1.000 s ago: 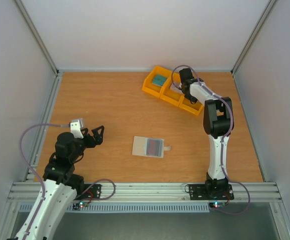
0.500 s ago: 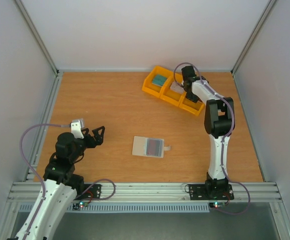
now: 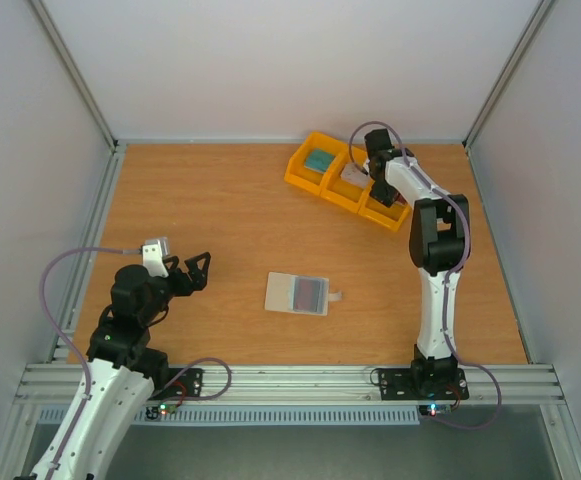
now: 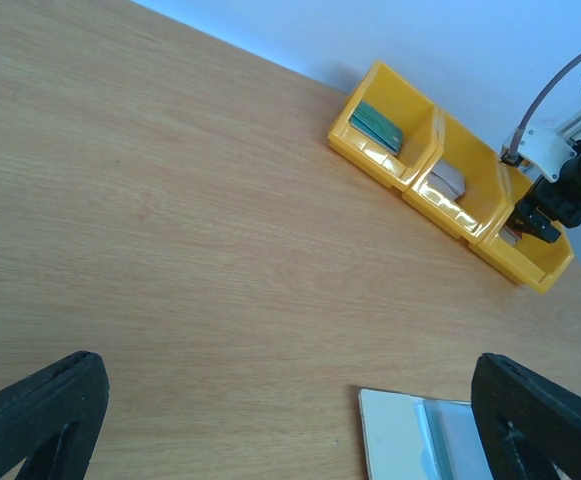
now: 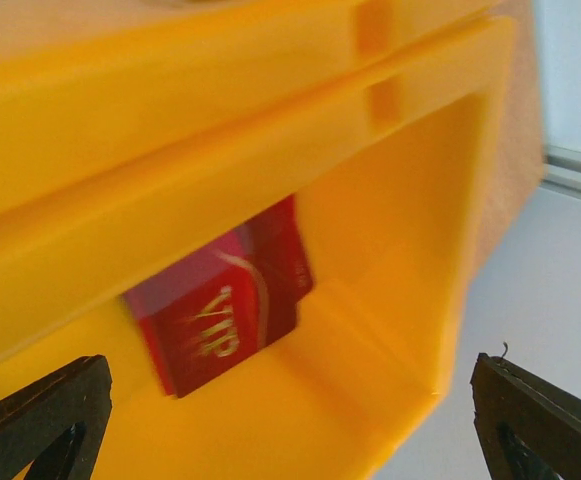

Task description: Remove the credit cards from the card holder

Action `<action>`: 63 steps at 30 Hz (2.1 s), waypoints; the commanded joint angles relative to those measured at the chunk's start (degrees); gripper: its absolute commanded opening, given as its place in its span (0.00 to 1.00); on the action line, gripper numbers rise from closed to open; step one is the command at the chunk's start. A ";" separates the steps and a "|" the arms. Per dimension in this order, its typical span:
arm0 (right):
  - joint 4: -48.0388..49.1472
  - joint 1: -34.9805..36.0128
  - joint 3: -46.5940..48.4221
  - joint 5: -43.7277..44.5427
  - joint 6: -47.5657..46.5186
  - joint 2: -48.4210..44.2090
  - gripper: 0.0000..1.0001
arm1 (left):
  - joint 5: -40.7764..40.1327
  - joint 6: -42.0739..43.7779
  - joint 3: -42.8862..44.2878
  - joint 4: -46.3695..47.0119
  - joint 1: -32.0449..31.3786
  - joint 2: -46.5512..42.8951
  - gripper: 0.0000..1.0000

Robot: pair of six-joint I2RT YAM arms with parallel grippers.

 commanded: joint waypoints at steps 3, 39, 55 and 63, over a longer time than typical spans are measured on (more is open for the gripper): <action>-13.99 -1.58 6.86 -13.05 8.17 -2.29 0.98 | 1.05 0.18 -0.60 3.29 0.31 -0.63 1.00; -7.76 21.81 -49.94 -54.09 66.95 -40.30 0.79 | 21.19 0.70 16.42 -12.94 -3.45 27.75 0.99; 2.71 21.78 -53.86 -56.83 65.46 -32.00 0.51 | 25.63 -13.97 13.42 -0.24 -10.43 49.35 0.90; 6.81 21.66 -56.14 -62.98 63.61 -29.40 0.49 | 27.44 -14.70 19.18 6.10 -12.76 71.35 0.78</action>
